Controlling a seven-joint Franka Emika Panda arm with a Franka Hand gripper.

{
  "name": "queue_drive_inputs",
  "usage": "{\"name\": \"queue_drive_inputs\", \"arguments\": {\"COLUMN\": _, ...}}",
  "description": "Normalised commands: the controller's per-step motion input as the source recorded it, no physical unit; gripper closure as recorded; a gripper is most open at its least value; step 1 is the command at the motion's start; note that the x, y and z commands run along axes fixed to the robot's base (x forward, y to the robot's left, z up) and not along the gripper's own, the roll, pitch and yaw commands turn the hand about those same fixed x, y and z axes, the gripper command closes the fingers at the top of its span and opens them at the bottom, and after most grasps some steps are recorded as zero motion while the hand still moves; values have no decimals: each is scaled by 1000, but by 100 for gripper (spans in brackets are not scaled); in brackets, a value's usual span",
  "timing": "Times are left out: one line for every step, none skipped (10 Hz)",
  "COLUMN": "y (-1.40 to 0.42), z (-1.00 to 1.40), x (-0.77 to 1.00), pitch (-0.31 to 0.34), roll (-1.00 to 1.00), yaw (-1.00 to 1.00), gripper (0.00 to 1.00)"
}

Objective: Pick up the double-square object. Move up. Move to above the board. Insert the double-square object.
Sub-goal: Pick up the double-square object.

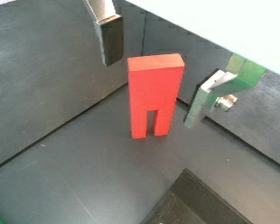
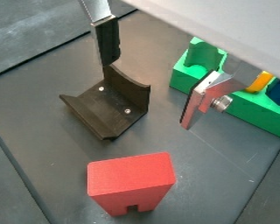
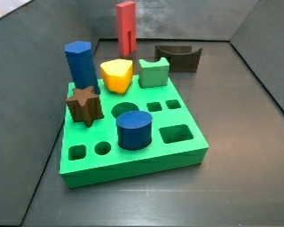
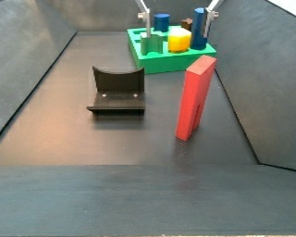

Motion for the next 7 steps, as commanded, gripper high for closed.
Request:
{"name": "queue_drive_inputs", "arguments": {"y": 0, "z": 0, "x": -74, "pitch": 0, "roll": 0, "yaw": 0, "gripper": 0}}
{"name": "queue_drive_inputs", "arguments": {"y": 0, "z": -49, "x": -109, "pitch": 0, "roll": 84, "yaw": -114, "gripper": 0}}
{"name": "queue_drive_inputs", "arguments": {"y": 77, "z": 0, "x": -160, "pitch": 31, "roll": 74, "yaw": -457, "gripper": 0}}
{"name": "queue_drive_inputs", "arguments": {"y": 206, "z": 0, "x": -154, "pitch": 46, "roll": 37, "yaw": -691, "gripper": 0}}
{"name": "queue_drive_inputs", "arguments": {"y": 214, "z": 0, "x": -46, "pitch": 86, "roll": 24, "yaw": -717, "gripper": 0}}
{"name": "queue_drive_inputs", "arguments": {"y": 320, "z": 0, "x": -14, "pitch": 100, "roll": 50, "yaw": -606, "gripper": 0}}
{"name": "queue_drive_inputs", "arguments": {"y": 386, "z": -9, "x": 0, "pitch": 137, "roll": 59, "yaw": -549, "gripper": 0}}
